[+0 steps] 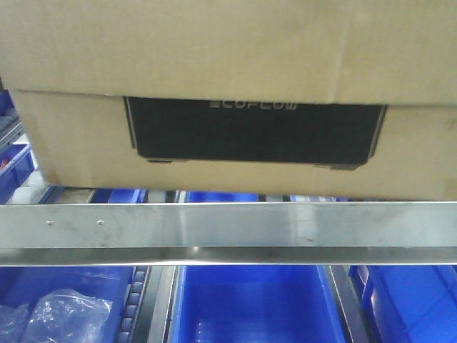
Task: Grab box from left shelf to table start
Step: 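Lift the box with both grippers and pull it off the shelf toward the robot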
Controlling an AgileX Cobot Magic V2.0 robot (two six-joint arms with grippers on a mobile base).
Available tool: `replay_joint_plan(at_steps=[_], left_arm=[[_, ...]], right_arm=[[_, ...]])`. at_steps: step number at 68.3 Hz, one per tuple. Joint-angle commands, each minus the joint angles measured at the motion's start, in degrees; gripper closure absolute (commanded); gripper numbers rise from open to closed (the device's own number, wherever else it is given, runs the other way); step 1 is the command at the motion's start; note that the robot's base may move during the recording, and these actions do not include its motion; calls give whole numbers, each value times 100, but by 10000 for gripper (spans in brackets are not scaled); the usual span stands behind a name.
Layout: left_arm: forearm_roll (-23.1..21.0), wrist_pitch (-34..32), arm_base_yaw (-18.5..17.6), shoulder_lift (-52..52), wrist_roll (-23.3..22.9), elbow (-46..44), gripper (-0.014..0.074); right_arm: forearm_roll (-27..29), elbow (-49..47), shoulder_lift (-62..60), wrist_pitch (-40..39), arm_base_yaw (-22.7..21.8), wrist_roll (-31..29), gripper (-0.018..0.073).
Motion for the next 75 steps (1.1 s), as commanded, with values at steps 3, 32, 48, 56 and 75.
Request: replay_joint_plan(at_steps=[3, 32, 48, 56, 75], left_arm=[[-404, -45, -271, -652, -297, -208, 692], [108, 813, -271, -1308, -1040, -140, 692], [316, 779, -271, -1805, -1052, 370, 692], [316, 539, -271, -2154, -1064, 939, 692], [338, -89, -271, -3076, -1177, 2354, 692]], right_arm=[[-7, -200, -614, -349, 16, 85, 501], [41, 76, -1652, -85, 417, 107, 501], [41, 1125, -2351, -333, 535, 132, 501], [68, 1796, -2722, -538, 535, 146, 501], [123, 3088, -3613, -848, 535, 158, 501]])
